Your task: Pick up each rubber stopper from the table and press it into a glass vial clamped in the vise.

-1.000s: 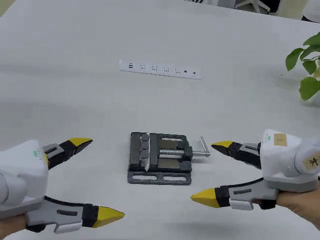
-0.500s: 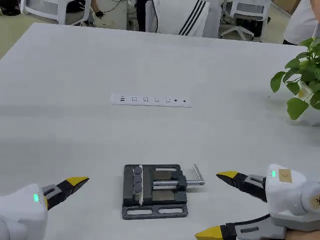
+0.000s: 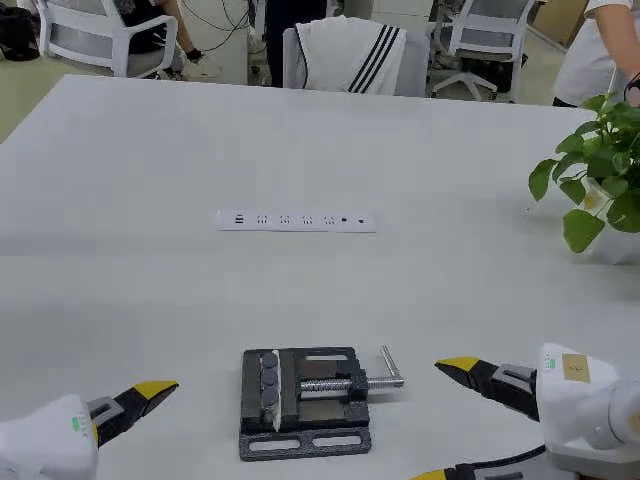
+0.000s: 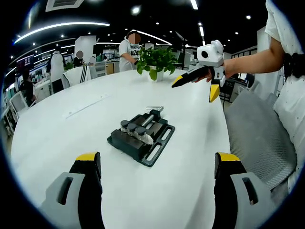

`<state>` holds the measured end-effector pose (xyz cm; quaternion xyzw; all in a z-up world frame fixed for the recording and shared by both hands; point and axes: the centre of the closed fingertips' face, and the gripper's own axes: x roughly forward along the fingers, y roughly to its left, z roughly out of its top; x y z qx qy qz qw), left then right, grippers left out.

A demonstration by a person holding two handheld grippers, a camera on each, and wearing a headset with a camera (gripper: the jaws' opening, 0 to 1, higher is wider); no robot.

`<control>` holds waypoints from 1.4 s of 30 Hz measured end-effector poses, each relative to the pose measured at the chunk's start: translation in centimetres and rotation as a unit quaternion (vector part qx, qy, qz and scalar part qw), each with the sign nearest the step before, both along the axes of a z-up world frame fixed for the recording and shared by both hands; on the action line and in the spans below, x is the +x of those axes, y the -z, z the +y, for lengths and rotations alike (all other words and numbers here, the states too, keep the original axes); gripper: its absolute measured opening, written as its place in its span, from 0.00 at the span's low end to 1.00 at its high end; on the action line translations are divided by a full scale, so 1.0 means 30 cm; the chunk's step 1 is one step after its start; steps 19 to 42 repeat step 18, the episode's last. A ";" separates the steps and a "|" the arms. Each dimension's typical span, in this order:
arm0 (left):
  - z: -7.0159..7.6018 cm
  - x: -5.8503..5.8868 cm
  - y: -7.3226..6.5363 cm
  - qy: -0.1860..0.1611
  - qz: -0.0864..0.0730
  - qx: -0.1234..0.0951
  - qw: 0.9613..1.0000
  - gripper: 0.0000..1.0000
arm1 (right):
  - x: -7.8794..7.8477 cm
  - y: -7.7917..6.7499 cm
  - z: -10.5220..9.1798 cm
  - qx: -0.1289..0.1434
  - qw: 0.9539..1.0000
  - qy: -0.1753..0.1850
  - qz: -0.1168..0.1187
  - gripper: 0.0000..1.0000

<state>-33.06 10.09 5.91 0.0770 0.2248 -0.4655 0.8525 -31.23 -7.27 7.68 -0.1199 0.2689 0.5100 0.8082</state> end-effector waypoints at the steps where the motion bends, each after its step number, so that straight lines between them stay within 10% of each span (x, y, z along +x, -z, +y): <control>1: -0.001 0.000 -0.001 0.000 0.000 -0.001 1.000 0.99 | 0.000 0.000 -0.001 0.000 1.000 0.000 0.000 0.88; 42: -0.002 -0.013 -0.012 0.000 -0.003 -0.003 1.000 0.99 | -0.008 -0.022 0.011 0.005 1.000 0.000 -0.005 0.88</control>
